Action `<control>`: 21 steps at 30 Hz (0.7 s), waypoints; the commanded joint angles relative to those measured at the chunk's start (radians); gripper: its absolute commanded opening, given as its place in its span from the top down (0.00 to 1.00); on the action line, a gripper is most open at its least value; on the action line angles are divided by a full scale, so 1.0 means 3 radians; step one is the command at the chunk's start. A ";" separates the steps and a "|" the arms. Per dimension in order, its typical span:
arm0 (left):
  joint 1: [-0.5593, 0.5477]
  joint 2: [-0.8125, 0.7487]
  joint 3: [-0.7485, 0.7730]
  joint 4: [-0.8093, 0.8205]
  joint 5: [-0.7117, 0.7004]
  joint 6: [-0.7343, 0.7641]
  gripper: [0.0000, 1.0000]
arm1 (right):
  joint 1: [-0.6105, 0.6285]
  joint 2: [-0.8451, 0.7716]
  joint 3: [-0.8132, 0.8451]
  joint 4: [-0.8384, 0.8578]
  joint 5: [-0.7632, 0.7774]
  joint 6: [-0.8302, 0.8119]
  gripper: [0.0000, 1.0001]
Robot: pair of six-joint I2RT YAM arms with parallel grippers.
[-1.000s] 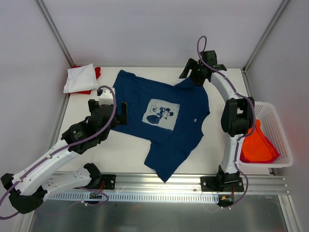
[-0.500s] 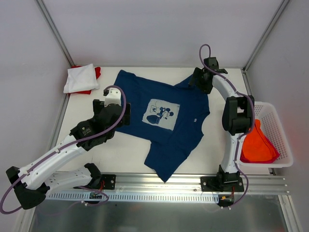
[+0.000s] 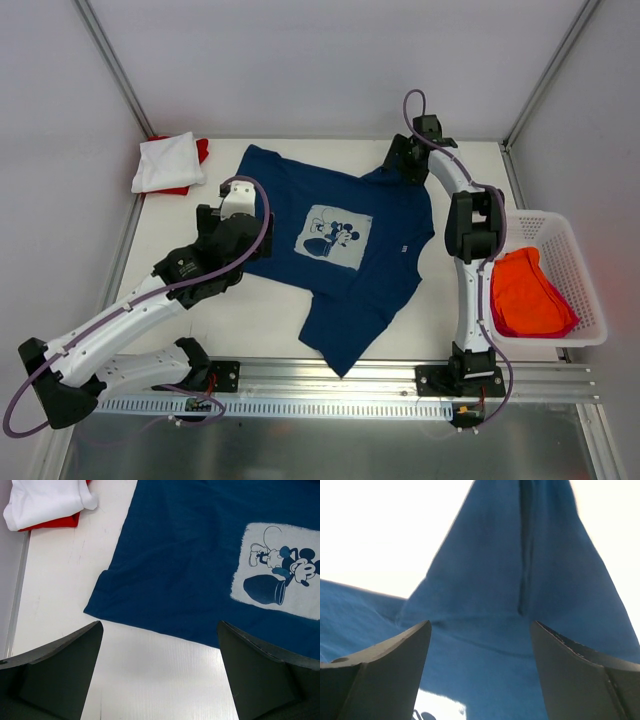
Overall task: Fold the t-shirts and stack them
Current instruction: Flatten the tshirt out
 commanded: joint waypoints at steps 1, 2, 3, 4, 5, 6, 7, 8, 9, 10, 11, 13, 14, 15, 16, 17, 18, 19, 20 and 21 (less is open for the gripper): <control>-0.0035 0.0031 -0.0021 0.0112 -0.0117 0.0030 0.01 | -0.0015 0.0133 0.0374 0.0009 -0.0129 0.0017 0.16; -0.0035 0.0042 -0.0021 0.0112 -0.0122 0.0025 0.01 | -0.0015 0.0164 0.0410 0.0004 -0.0129 0.0023 0.16; -0.0030 0.0047 -0.0021 0.0117 -0.0122 0.0035 0.01 | -0.0015 0.0215 0.0446 0.0009 -0.0139 0.0023 0.16; -0.0035 0.0057 -0.0021 0.0117 -0.0132 0.0040 0.01 | -0.0020 0.0235 0.0482 0.0004 -0.0149 0.0023 0.16; -0.0035 0.0062 -0.0021 0.0122 -0.0127 0.0040 0.01 | -0.0030 0.0251 0.0517 0.0004 -0.0160 0.0028 0.16; -0.0035 0.0067 -0.0021 0.0122 -0.0127 0.0040 0.01 | -0.0030 0.0271 0.0528 0.0009 -0.0160 0.0028 0.16; -0.0035 0.0072 -0.0021 0.0122 -0.0127 0.0040 0.01 | -0.0035 0.0287 0.0543 0.0004 -0.0160 0.0012 0.16; -0.0035 0.0083 -0.0021 0.0127 -0.0127 0.0045 0.01 | -0.0035 0.0297 0.0553 0.0009 -0.0165 0.0012 0.16; -0.0035 0.0078 -0.0026 0.0132 -0.0127 0.0045 0.01 | -0.0050 0.0302 0.0553 0.0009 -0.0160 0.0012 0.17; -0.0035 0.0088 -0.0021 0.0138 -0.0122 0.0045 0.01 | -0.0050 0.0312 0.0553 0.0014 -0.0160 -0.0003 0.17; -0.0035 0.0088 -0.0026 0.0138 -0.0127 0.0045 0.01 | -0.0061 0.0312 0.0548 0.0015 -0.0155 -0.0008 0.19; -0.0035 0.0098 -0.0021 0.0143 -0.0122 0.0050 0.01 | -0.0071 0.0333 0.0548 0.0035 -0.0175 -0.0013 0.67; -0.0035 0.0098 -0.0021 0.0143 -0.0117 0.0050 0.01 | -0.0076 0.0333 0.0548 0.0040 -0.0175 -0.0008 0.78; -0.0035 0.0103 -0.0021 0.0143 -0.0117 0.0050 0.01 | -0.0081 0.0338 0.0548 0.0040 -0.0170 -0.0003 0.92; -0.0035 0.0108 -0.0021 0.0143 -0.0117 0.0050 0.01 | -0.0081 0.0343 0.0548 0.0040 -0.0175 -0.0003 0.97; -0.0035 0.0103 -0.0021 0.0143 -0.0117 0.0050 0.01 | -0.0081 0.0348 0.0548 0.0040 -0.0165 -0.0003 0.99; -0.0035 0.0103 -0.0026 0.0148 -0.0117 0.0050 0.01 | -0.0081 0.0348 0.0548 0.0045 -0.0175 -0.0003 0.99; -0.0035 0.0103 -0.0027 0.0148 -0.0112 0.0050 0.01 | -0.0081 0.0353 0.0548 0.0050 -0.0180 -0.0013 0.99; -0.0035 0.0103 -0.0027 0.0143 -0.0112 0.0050 0.01 | -0.0086 0.0363 0.0548 0.0055 -0.0175 -0.0008 1.00; -0.0035 0.0103 -0.0027 0.0148 -0.0112 0.0050 0.01 | -0.0086 0.0358 0.0543 0.0055 -0.0175 -0.0008 1.00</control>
